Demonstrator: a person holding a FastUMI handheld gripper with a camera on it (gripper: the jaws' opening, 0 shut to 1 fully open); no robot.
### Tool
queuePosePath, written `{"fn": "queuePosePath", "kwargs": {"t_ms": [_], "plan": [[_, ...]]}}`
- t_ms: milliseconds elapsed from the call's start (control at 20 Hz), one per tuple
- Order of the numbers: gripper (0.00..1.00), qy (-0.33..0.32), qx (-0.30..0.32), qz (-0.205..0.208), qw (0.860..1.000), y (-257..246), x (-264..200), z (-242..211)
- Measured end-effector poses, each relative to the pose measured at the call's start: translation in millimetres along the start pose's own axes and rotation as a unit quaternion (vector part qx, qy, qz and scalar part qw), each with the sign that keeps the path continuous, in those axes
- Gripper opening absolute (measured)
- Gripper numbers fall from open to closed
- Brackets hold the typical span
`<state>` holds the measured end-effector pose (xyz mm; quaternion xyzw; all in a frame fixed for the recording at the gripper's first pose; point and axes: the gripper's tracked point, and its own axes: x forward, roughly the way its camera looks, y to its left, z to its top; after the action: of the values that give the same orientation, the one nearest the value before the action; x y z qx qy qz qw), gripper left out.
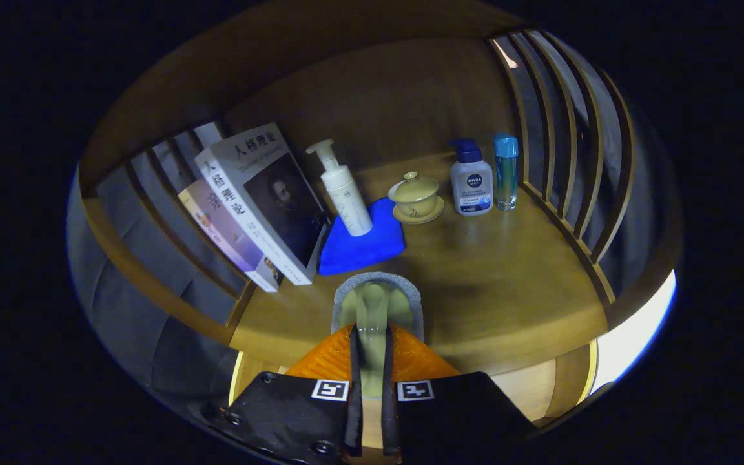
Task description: Pull open the drawer, take out the items inside it, and place them on the countertop above the cabinet.
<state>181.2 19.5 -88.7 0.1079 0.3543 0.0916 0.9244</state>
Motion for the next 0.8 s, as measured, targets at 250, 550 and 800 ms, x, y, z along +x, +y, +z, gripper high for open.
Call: {"fn": "queuePosePath", "kwargs": {"t_ms": [250, 550, 800], "plan": [[0.13, 0.026, 0.026, -0.021, 0.999, -6, 38, 11], [0.16, 0.03, 0.028, -0.046, 0.998, -11, 59, 25], [0.2, 0.024, 0.039, -0.053, 0.998, -13, 70, 30]]}}
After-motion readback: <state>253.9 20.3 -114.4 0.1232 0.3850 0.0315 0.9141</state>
